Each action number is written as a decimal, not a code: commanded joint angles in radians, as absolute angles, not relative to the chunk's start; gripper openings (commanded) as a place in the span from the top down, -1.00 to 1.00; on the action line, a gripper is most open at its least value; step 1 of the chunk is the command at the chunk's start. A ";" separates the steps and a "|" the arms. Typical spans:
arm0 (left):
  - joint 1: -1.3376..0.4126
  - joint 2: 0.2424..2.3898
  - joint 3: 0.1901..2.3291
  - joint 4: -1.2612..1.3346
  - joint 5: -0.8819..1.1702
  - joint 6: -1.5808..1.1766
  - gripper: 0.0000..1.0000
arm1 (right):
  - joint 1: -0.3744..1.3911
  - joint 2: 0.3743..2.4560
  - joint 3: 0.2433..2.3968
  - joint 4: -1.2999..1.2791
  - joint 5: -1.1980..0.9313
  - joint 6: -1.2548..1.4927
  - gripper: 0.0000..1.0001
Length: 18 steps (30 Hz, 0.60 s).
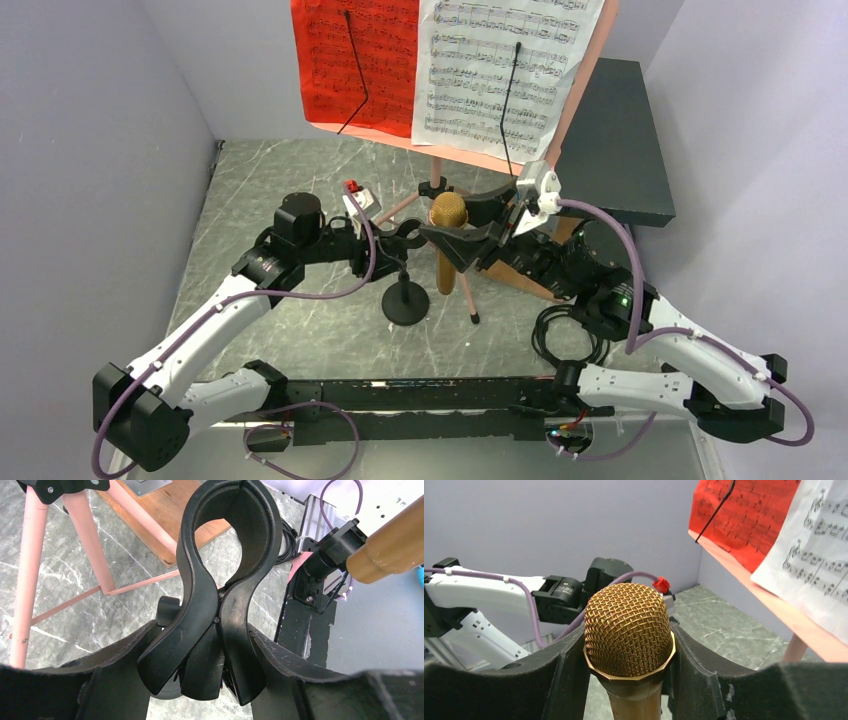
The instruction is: Set up the instrument practice props
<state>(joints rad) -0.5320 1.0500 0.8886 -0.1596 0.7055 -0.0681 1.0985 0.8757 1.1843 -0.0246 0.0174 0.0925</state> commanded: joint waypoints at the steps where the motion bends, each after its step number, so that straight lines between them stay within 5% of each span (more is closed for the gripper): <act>1: -0.535 1.023 0.927 -0.165 0.715 -0.029 0.07 | 1.098 0.926 1.285 0.042 0.012 0.030 1.00; 6: -0.535 0.992 0.915 -0.163 0.729 -0.012 0.97 | 1.097 0.989 1.348 0.063 0.035 -0.025 1.00; 13: -0.535 0.994 0.922 -0.198 0.756 0.016 1.00 | 1.089 1.077 1.460 0.051 0.019 -0.075 1.00; 14: -0.535 0.996 0.931 -0.209 0.746 0.007 0.87 | 1.089 1.078 1.462 0.054 0.012 -0.073 1.00; 15: -0.534 0.997 0.941 -0.224 0.736 -0.022 0.47 | 1.089 1.078 1.459 0.061 0.009 -0.069 1.00; 16: -0.532 0.997 0.943 -0.224 0.724 -0.043 -0.18 | 1.089 1.076 1.450 0.069 0.010 -0.066 1.00; 18: -0.518 0.992 0.939 -0.210 0.735 -0.068 -0.93 | 1.087 1.075 1.443 0.075 0.012 -0.064 1.00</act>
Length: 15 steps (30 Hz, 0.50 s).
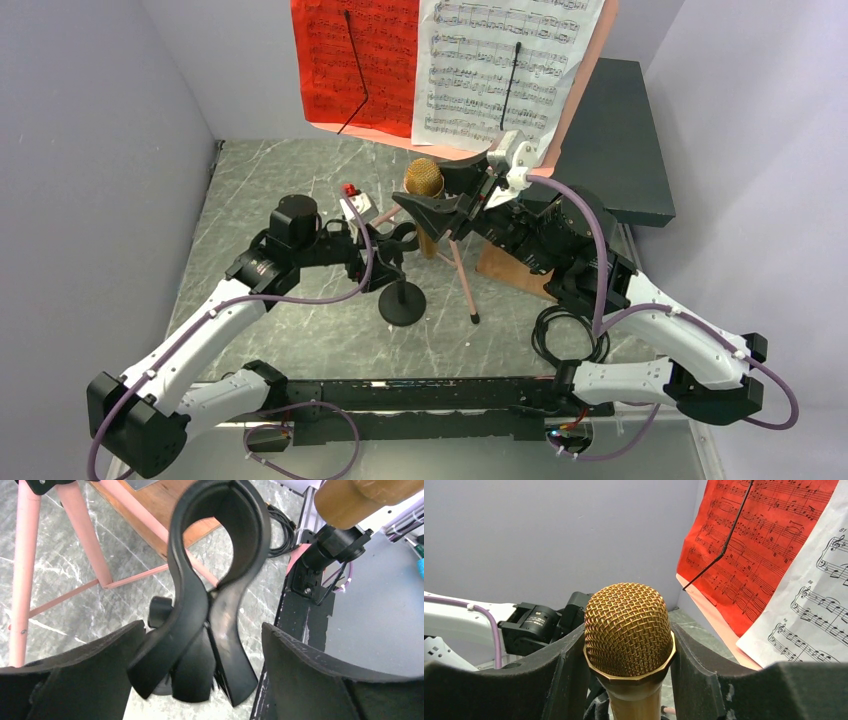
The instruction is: Set up the instrument practice props
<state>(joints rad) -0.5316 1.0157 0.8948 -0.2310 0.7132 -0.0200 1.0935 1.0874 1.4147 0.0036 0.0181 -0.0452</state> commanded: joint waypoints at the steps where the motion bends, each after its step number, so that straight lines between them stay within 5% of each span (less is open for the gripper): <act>1: -0.507 0.989 0.937 -0.196 0.750 -0.075 -0.98 | 1.085 1.076 1.442 0.073 0.012 -0.066 1.00; 15: -0.438 0.939 0.906 -0.130 0.834 -0.075 -0.89 | 1.074 1.082 1.438 0.079 0.005 -0.049 1.00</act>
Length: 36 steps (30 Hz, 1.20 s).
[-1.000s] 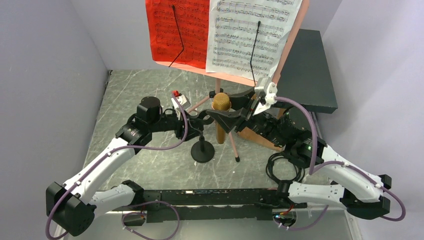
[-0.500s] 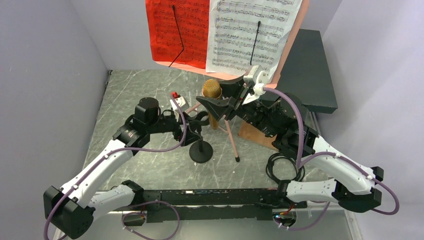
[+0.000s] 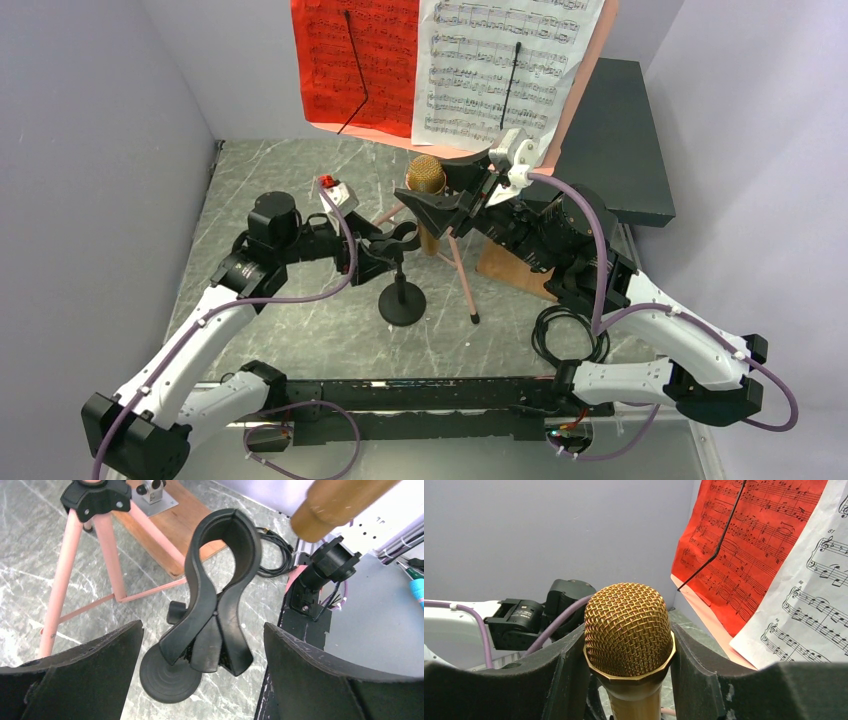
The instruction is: Set up the instrument practice props
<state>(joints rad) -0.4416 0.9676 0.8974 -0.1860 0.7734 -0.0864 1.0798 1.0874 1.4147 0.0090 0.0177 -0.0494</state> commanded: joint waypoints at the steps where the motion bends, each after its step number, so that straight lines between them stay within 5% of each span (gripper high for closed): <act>1: -0.438 0.941 0.906 -0.124 0.842 -0.077 -0.90 | 1.074 1.085 1.441 0.079 0.005 -0.049 1.00; 9: -0.439 0.968 0.901 -0.091 0.866 -0.101 -0.93 | 1.067 1.112 1.459 0.096 -0.028 -0.044 1.00; 18: -0.443 0.999 0.924 -0.140 0.841 -0.075 -0.54 | 1.064 1.133 1.489 0.104 -0.043 -0.042 1.00; 21: -0.445 1.012 0.938 -0.170 0.827 -0.061 -0.25 | 1.062 1.143 1.499 0.110 -0.044 -0.044 1.00; 24: -0.446 1.021 0.948 -0.183 0.821 -0.060 0.35 | 1.061 1.152 1.509 0.116 -0.053 -0.043 1.00; 29: -0.452 1.008 0.945 -0.198 0.795 -0.045 1.00 | 1.060 1.174 1.533 0.114 -0.056 -0.059 1.00; 36: -0.453 1.001 0.942 -0.201 0.805 -0.032 1.00 | 1.058 1.224 1.568 0.079 -0.078 -0.109 1.00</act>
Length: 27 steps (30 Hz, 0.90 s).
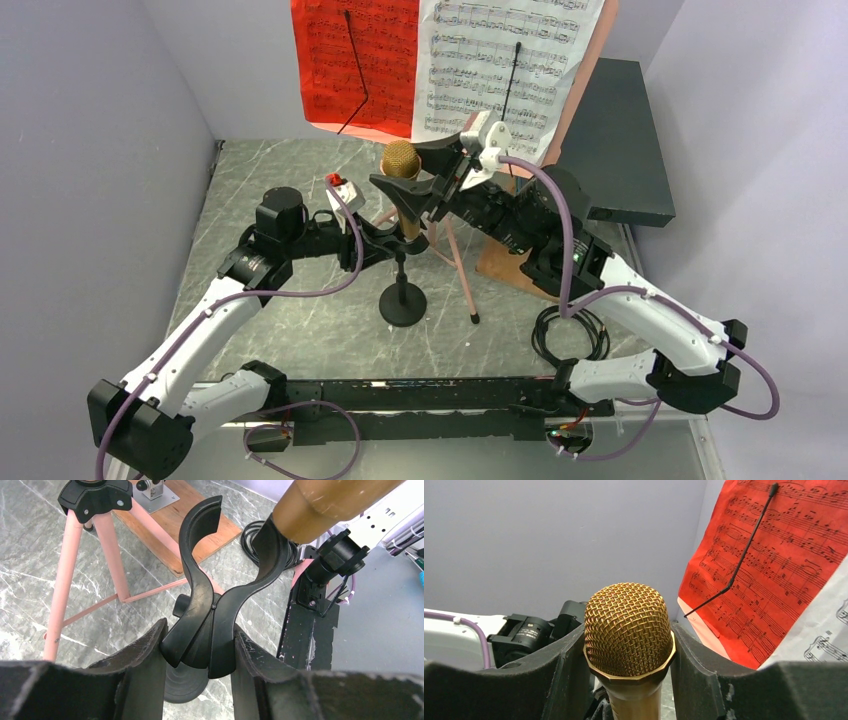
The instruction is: Set up the instrument practice props
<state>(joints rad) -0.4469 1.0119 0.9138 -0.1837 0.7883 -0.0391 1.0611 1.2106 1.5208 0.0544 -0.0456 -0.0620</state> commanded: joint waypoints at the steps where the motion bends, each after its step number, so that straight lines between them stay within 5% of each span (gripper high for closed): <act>1: -0.453 0.999 0.942 -0.201 0.809 -0.031 1.00 | 1.058 1.232 1.571 0.071 -0.075 -0.121 1.00; 14: -0.453 0.996 0.940 -0.199 0.838 -0.028 1.00 | 1.053 1.273 1.481 0.054 -0.087 -0.193 1.00; 21: -0.453 0.990 0.933 -0.187 0.841 -0.054 -0.47 | 1.038 1.264 1.441 0.064 -0.098 -0.172 1.00; 27: -0.453 1.004 0.927 -0.169 0.889 -0.063 -0.55 | 1.023 1.256 1.408 0.078 -0.103 -0.149 1.00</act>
